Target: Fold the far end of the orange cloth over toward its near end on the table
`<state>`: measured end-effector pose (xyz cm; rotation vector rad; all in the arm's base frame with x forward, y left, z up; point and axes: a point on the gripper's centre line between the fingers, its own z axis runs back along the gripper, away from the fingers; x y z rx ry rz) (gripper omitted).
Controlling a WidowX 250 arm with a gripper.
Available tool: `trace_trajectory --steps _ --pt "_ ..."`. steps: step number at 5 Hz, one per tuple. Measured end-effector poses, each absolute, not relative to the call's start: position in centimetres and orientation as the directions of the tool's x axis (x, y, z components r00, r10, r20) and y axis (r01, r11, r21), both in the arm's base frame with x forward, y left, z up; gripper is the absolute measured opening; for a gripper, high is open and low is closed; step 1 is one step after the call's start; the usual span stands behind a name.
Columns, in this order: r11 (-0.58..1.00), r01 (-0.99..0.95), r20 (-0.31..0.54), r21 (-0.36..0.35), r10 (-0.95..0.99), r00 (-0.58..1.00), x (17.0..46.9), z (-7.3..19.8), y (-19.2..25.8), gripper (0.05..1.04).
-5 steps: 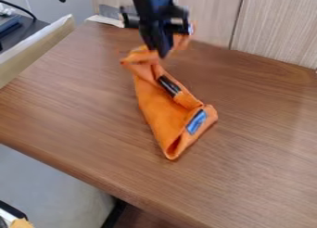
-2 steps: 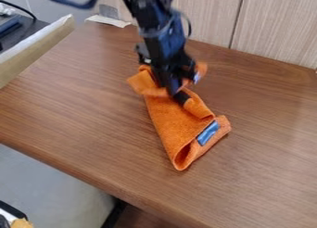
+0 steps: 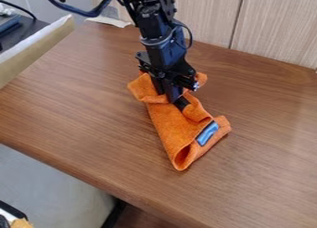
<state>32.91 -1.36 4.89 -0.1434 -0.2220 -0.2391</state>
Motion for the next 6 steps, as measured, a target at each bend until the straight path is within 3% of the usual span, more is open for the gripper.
trace_trajectory --steps 2,3,4,6 --pt "0.963 0.243 0.238 -0.116 -0.211 0.948 33.0 5.7 -1.4 0.813" --pt "0.965 0.233 0.234 -0.122 -0.2 0.951 33.6 6.8 -1.4 1.003" --pt "0.966 0.224 0.218 -0.13 -0.192 0.957 34.0 8.0 -1.4 1.001" --pt "0.963 0.224 0.291 -0.152 -0.173 0.941 34.2 14.0 -1.4 1.001"
